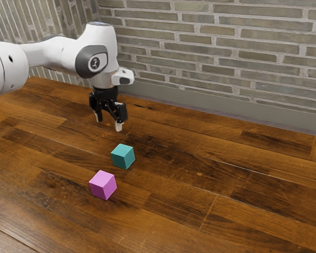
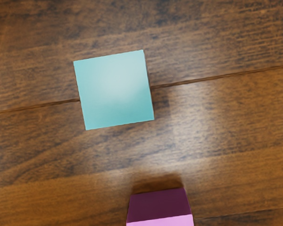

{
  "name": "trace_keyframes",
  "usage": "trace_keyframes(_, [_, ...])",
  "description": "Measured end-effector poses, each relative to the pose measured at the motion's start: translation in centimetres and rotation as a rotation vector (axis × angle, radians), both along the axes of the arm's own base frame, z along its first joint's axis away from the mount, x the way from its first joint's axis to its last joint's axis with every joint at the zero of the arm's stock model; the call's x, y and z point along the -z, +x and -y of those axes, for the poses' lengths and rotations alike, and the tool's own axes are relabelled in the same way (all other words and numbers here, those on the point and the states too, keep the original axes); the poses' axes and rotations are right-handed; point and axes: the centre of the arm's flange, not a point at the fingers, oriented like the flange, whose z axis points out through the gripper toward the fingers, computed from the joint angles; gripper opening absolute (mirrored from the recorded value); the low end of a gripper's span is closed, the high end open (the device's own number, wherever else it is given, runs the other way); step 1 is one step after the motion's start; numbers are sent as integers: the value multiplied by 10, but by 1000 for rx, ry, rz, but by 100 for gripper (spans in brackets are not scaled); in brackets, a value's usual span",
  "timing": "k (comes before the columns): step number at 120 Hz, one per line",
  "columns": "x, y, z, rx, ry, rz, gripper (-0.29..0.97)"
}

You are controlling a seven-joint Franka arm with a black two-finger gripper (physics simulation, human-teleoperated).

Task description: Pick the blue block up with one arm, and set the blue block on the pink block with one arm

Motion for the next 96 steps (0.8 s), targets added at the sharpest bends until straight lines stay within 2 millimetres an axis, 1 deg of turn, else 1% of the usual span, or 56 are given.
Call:
trace_keyframes(10, [40,-3,-2,-3,-27,8,68])
trace_keyframes(18, [62,-6,-2,-7,-48,31,68])
trace_keyframes(24, [74,-4,0,-10,-63,57,68])
trace_keyframes(37, [91,1,1,-22,-96,105,68])
trace_keyframes(47, [109,0,-6,-40,-103,117,68])
trace_keyframes(56, [117,0,-11,-51,-108,130,68])
trace_keyframes(71, [129,3,-12,-58,-115,147,68])
trace_keyframes(88, [130,5,-27,-79,-105,169,68])
trace_keyframes(96, [130,6,-31,-83,-102,175,68])
